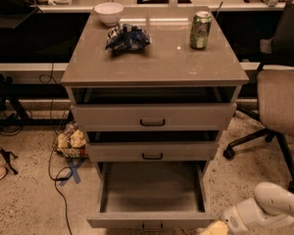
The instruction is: Close bottom drawer
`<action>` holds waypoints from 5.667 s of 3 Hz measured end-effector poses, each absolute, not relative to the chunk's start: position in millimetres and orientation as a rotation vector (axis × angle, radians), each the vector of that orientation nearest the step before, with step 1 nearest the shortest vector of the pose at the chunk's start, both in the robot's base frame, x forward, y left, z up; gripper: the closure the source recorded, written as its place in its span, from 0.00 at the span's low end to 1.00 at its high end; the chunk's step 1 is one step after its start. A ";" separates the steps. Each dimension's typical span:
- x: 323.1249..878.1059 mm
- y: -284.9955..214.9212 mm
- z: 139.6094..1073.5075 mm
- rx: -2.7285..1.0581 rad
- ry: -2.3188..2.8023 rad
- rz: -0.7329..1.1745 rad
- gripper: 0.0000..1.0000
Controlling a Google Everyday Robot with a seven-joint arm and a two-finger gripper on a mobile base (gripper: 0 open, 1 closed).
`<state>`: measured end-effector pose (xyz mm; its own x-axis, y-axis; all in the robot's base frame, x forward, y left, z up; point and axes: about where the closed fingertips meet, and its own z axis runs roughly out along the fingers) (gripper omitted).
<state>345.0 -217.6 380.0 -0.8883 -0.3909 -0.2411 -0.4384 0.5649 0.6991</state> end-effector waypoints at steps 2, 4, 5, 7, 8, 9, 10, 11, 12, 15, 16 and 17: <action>334.2 -201.3 252.2 -0.562 2.718 1.452 0.39; 335.4 -190.3 193.3 -0.490 2.738 1.460 0.85; 333.6 -187.9 190.9 -0.488 2.735 1.468 1.00; 419.1 -169.4 163.4 -0.461 2.438 1.393 1.00; 422.0 -168.9 163.7 -0.457 2.428 1.392 1.00; 461.3 -156.7 170.3 -0.426 2.304 1.382 1.00; 492.6 -142.2 177.9 -0.408 2.198 1.381 1.00; 492.6 -142.2 177.9 -0.408 2.198 1.381 1.00; 522.5 -146.6 184.5 -0.423 2.151 1.269 1.00; 603.5 -148.3 201.7 -0.419 2.024 1.104 1.00; 652.6 -138.7 209.7 -0.428 1.956 1.072 1.00; 652.3 -138.6 209.7 -0.428 1.956 1.072 1.00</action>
Offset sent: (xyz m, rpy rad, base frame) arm -0.0232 0.0266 -0.2086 0.1605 0.1999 -0.1054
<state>652.3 -138.6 209.7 -0.5861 0.0942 -0.8047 -0.6275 0.5755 0.5244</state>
